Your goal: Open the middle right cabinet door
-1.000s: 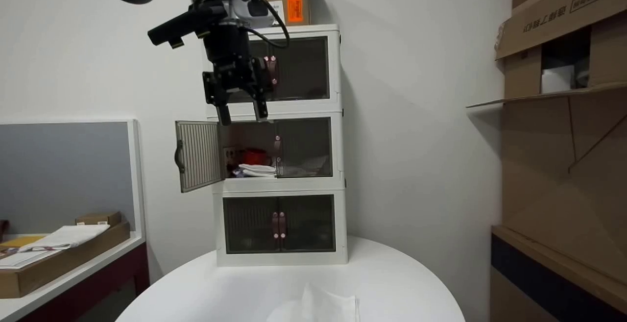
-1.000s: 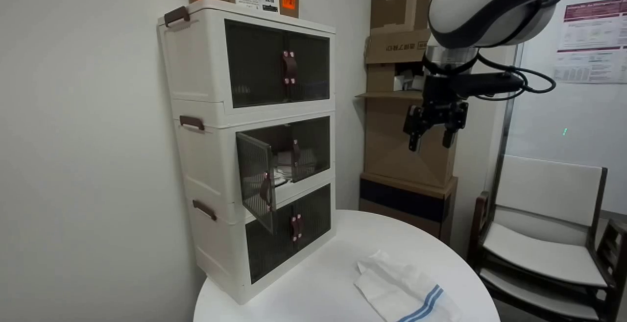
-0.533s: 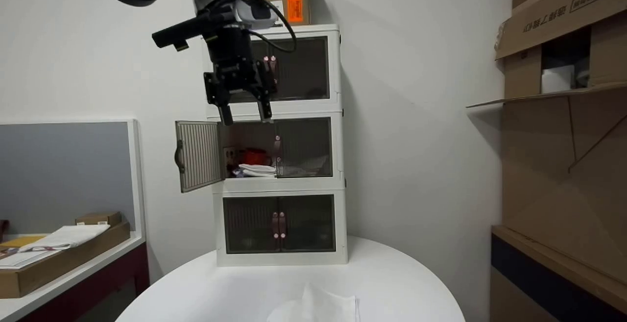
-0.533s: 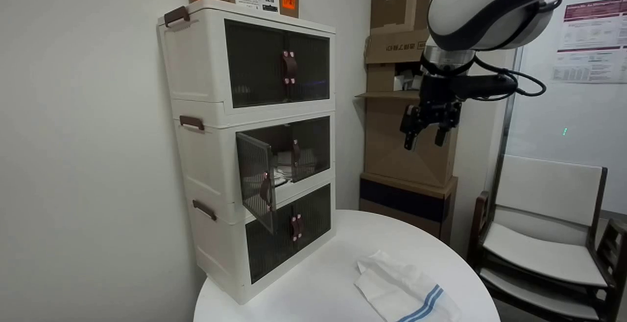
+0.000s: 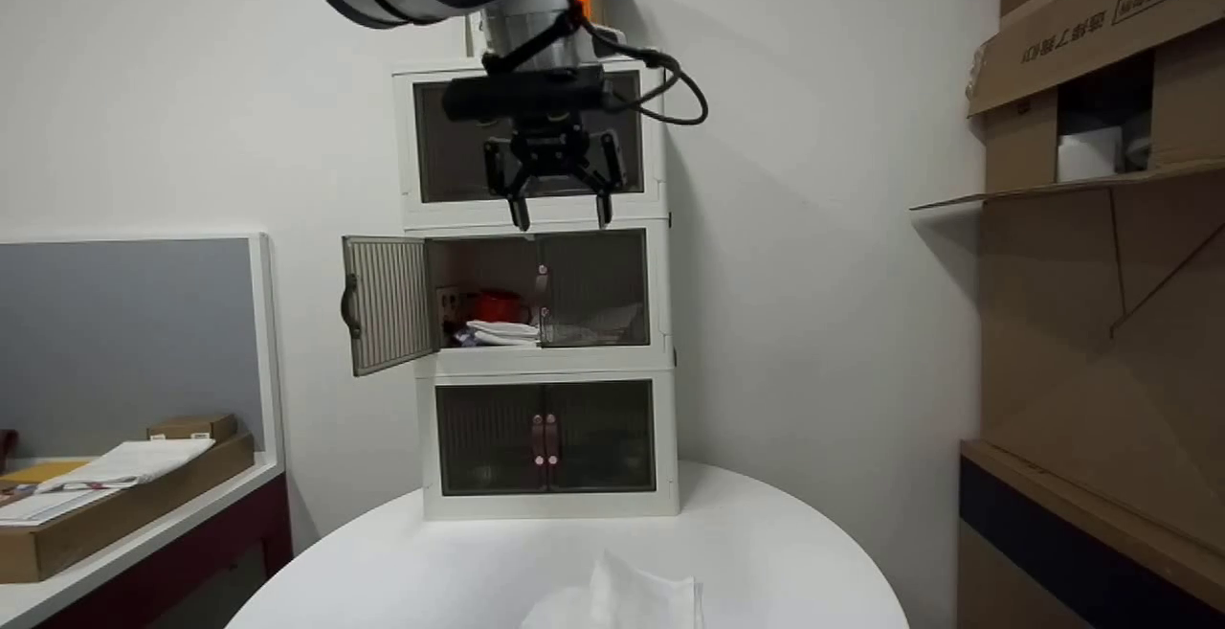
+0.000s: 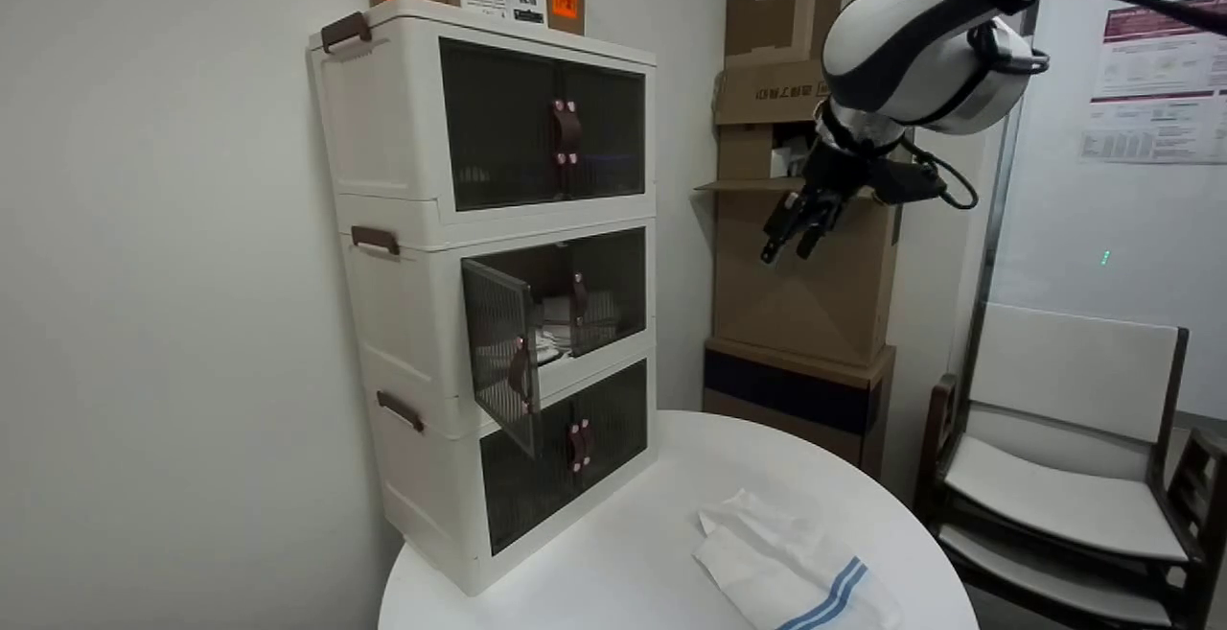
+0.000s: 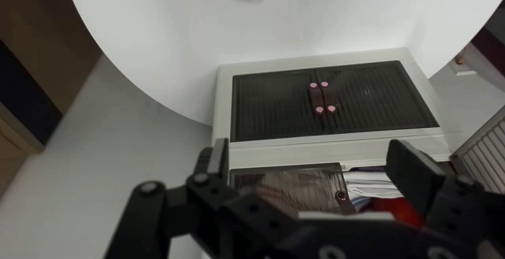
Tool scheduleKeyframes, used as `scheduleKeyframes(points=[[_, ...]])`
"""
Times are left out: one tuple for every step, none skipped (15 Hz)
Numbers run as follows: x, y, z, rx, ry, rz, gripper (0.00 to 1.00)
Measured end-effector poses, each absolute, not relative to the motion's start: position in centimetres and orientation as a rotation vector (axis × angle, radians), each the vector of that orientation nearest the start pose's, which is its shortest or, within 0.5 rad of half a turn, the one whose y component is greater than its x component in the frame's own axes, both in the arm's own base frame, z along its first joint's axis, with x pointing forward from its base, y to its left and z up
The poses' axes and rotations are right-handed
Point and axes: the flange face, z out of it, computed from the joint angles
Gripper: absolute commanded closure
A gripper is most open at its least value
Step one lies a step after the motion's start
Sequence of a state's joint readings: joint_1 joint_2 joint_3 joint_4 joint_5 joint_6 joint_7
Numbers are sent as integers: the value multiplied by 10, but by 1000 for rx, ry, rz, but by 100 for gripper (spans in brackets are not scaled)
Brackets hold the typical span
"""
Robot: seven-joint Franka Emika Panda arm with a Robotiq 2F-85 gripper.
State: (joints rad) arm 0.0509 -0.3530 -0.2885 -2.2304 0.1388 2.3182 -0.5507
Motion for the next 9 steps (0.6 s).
scheduleKeyframes(points=[[482, -130, 555, -2956, -418, -751, 0], [493, -133, 557, -2919, -484, -779, 0], [505, -134, 559, -2880, -546, -807, 0], [516, -134, 560, -2839, -607, -832, 0], [527, -133, 561, -2794, -669, -852, 0], [538, -131, 561, -2747, -731, -868, 0], [548, -129, 560, -2697, -792, -878, 0], [558, -127, 558, -2645, -851, -888, 0], [568, -126, 555, -2592, -908, -893, 0]])
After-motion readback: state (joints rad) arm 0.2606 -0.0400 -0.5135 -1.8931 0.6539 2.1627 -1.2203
